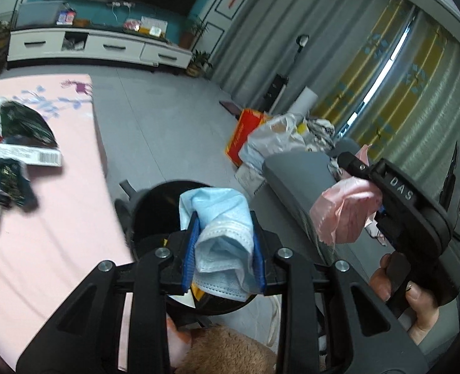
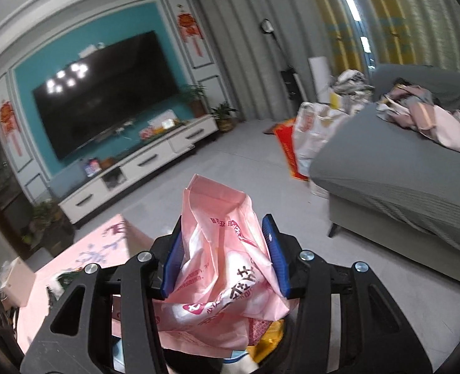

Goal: Collect trash
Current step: 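Carry the mask and pink bag in both tools over the black bin, then open the left tool to drop the mask while the right tool releases the pink bag into the bin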

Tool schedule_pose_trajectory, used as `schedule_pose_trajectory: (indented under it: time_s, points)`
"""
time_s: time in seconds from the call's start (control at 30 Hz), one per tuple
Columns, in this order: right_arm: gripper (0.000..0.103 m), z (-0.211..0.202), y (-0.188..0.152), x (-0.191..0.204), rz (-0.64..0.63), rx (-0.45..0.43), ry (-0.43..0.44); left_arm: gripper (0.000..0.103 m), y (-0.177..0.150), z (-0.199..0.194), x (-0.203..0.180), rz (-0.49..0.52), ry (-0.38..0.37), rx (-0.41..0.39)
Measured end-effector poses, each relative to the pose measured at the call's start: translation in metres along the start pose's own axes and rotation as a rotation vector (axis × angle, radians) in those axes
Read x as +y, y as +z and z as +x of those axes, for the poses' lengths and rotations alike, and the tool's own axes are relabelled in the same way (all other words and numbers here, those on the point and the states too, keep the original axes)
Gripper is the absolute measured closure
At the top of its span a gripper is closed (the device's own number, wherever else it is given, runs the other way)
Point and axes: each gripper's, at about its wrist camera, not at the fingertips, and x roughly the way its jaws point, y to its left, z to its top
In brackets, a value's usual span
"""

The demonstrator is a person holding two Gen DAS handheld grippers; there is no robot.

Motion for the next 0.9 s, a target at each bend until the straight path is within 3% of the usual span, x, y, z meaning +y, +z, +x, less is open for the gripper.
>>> schedule_pose_trajectory:
  time_s: [0.3, 0.63, 0.9]
  points:
    - [0.054, 0.035, -0.011, -0.015, -0.03, 0.085, -0.176, 0.072, -0.009, 0.048, -0.005, 0.004, -0.006, 0.11]
    - [0.054, 0.06, -0.019, -0.025, -0.034, 0.158, -0.211, 0.072, -0.021, 0.097, -0.007, 0.013, -0.032, 0.246]
    - [0.054, 0.068, -0.021, -0.025, -0.04, 0.187, -0.211, 0.072, -0.027, 0.111, -0.008, 0.007, -0.044, 0.287]
